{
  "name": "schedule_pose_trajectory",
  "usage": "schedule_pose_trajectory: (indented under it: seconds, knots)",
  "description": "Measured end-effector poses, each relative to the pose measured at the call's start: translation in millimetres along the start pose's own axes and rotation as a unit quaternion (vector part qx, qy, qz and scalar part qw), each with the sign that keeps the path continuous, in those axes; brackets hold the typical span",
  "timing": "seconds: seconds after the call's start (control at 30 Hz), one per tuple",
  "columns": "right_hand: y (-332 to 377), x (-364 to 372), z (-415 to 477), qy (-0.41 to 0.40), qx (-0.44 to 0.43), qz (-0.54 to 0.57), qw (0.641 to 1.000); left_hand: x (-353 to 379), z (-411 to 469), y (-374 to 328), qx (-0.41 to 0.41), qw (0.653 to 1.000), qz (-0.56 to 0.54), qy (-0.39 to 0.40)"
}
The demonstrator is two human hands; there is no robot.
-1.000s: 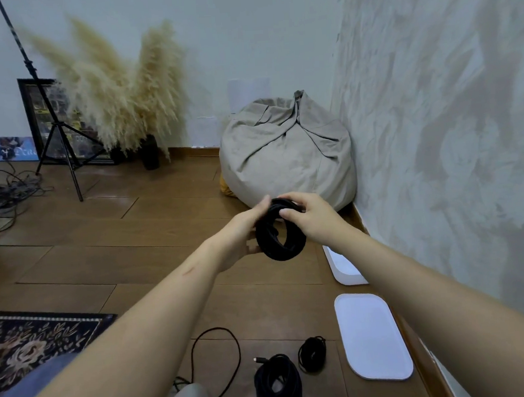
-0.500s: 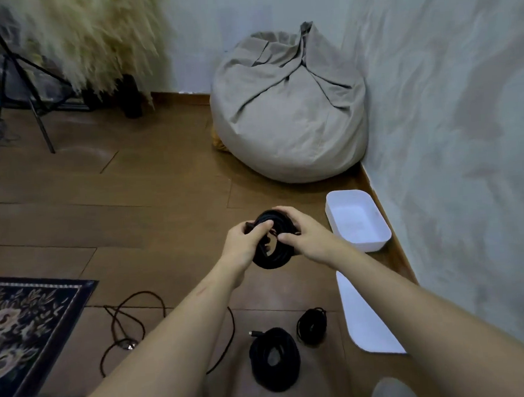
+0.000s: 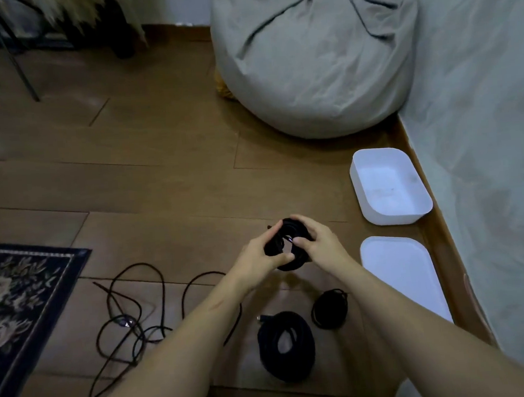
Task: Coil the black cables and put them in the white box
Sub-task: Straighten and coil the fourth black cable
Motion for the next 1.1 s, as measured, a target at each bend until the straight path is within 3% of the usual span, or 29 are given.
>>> schedule_pose_trajectory:
  seconds: [0.13, 0.4, 0.53, 0.73, 0.83, 0.93, 1.1]
  knots:
    - [-34, 24, 8, 0.021, 0.061, -0.004, 0.998, 19, 2, 39, -0.034, 0.997, 0.063, -0.008]
    - [-93, 45, 15, 0.138, 0.148, -0.142, 0.969, 51, -8, 105, -0.084, 0.990, 0.110, -0.003]
    - [-105, 39, 13, 0.066, 0.119, -0.232, 0.963, 58, -7, 110, -0.052, 0.984, 0.170, -0.005]
    - [-88, 36, 8, 0.059, 0.121, -0.317, 0.939, 49, -3, 101, -0.052, 0.966, 0.243, 0.073]
    - [-68, 33, 3, 0.042, 0.096, -0.359, 0.928, 18, -10, 93, -0.083, 0.964, 0.230, 0.105]
    - [-42, 44, -7, 0.052, 0.054, -0.408, 0.910, -46, -32, 89, -0.117, 0.959, 0.254, 0.051]
    - [11, 95, -22, 0.102, -0.012, -0.371, 0.923, -152, -94, 87, -0.155, 0.933, 0.323, -0.025]
Point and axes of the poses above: each hand's wrist, its own z-axis towards the middle knuckle, its own x-axis out of the palm, y = z × x, the point moved 2 cm from there along z, towards the middle knuckle, and after that the axes turned 13 degrees about x, right-handed, at the moved point
